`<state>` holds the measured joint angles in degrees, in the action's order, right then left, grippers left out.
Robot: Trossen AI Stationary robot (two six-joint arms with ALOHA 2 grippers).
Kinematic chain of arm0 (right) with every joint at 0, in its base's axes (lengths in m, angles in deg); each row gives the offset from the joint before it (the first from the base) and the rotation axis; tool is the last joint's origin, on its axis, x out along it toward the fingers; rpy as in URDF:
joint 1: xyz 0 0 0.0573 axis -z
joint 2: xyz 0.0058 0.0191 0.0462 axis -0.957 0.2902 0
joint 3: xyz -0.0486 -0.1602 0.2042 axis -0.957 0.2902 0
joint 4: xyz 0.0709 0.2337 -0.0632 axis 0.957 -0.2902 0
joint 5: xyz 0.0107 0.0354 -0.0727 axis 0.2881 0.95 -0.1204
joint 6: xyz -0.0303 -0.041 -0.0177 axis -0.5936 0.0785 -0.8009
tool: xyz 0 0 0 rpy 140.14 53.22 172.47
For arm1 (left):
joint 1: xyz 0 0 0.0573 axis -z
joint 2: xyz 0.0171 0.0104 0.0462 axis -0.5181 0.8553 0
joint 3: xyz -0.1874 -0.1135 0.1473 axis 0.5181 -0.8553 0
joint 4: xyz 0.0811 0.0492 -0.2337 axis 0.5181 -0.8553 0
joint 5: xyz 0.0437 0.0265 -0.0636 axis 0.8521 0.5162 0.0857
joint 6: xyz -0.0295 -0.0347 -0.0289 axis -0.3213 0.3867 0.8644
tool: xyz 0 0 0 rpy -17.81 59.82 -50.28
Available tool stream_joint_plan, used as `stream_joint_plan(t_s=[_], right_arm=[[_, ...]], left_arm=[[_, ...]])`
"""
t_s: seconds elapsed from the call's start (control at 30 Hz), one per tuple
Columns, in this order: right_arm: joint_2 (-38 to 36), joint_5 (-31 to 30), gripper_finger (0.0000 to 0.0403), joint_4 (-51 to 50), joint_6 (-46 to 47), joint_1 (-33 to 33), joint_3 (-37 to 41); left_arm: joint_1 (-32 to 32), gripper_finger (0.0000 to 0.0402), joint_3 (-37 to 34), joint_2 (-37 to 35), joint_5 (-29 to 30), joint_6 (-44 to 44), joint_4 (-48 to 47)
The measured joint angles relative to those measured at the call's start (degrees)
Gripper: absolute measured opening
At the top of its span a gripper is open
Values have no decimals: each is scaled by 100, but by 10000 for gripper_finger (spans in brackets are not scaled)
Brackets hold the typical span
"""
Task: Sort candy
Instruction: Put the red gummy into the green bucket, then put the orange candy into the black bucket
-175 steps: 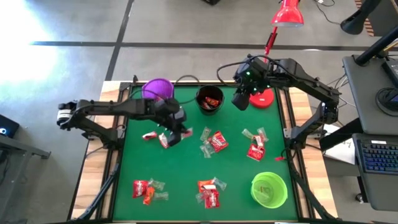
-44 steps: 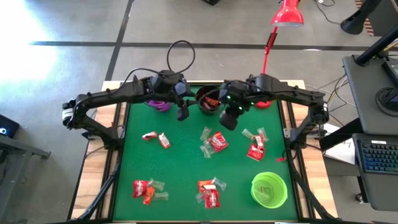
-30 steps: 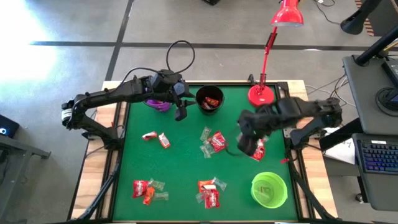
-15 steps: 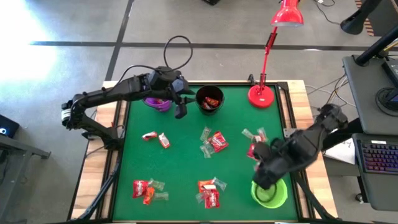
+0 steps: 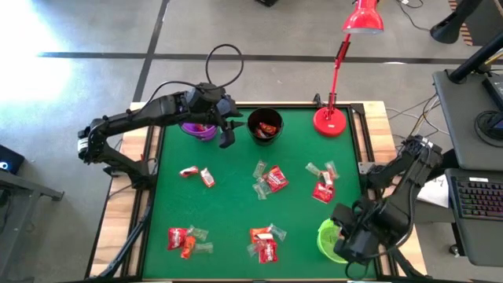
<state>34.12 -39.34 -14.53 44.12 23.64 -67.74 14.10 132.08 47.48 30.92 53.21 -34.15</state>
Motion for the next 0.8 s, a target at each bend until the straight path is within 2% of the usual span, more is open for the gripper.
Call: stream_joint_plan(t_s=[0.17, 0.4, 0.8], right_arm=[[0, 167, 8, 559, 1, -159, 501], [0, 215, 21, 588, 282, -215, 892], [0, 184, 105, 547, 89, -215, 894]], left_arm=[[0, 113, 0, 0, -2, 168, -53], [0, 113, 0, 0, -7, 177, -323], [9, 120, -2, 2, -32, 608, -762]])
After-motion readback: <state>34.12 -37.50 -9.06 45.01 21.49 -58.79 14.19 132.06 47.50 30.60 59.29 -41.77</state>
